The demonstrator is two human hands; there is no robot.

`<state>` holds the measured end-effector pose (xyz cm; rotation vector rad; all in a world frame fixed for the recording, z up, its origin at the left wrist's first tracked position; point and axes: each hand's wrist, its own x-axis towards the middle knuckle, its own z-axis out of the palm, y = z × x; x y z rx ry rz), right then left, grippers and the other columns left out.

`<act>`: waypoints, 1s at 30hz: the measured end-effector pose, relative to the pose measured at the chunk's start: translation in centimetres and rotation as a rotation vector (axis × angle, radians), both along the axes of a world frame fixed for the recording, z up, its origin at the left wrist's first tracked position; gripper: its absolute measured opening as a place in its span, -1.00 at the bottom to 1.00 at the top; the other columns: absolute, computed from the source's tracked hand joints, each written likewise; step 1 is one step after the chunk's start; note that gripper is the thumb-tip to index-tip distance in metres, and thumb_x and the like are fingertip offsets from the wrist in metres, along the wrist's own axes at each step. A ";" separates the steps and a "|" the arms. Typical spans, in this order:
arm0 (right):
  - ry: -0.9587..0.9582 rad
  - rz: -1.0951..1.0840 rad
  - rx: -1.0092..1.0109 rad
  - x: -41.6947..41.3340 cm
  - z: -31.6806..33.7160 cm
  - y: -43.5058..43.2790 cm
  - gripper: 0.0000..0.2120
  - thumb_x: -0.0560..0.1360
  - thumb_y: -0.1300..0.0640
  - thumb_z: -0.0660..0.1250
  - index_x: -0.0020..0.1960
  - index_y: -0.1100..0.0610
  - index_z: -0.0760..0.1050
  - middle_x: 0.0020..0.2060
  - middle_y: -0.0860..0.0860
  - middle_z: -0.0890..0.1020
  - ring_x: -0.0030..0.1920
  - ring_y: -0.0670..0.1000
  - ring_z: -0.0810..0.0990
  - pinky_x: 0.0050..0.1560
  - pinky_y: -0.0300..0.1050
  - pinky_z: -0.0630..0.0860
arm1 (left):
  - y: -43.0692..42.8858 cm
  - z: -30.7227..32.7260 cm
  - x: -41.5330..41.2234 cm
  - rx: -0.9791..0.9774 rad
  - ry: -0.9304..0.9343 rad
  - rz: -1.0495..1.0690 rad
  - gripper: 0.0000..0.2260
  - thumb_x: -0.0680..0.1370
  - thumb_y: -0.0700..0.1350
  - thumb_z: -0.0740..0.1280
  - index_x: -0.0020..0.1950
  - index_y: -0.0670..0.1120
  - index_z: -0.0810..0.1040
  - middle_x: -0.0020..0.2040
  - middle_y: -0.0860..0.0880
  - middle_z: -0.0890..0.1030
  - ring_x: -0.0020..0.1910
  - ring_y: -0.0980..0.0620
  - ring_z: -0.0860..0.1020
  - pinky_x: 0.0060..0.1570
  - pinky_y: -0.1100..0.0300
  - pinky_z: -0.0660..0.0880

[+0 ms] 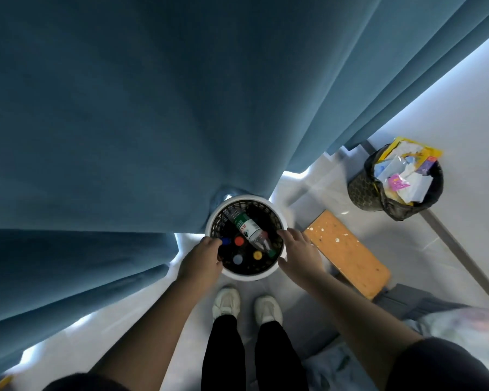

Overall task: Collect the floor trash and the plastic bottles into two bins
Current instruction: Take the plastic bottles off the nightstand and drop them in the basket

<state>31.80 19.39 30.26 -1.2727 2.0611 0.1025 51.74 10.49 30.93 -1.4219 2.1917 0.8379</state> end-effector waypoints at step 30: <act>0.200 0.978 -0.753 26.8 35.0 0.8 -0.31 0.46 -0.29 0.00 0.52 -0.04 0.12 0.51 0.15 0.19 0.49 0.29 0.15 0.31 0.47 0.19 | 19.2 33.8 21.5 -0.809 -0.243 0.850 -0.36 0.52 0.28 0.02 0.52 -0.02 0.19 0.55 -0.13 0.15 0.53 -0.20 0.06 0.36 -0.38 0.01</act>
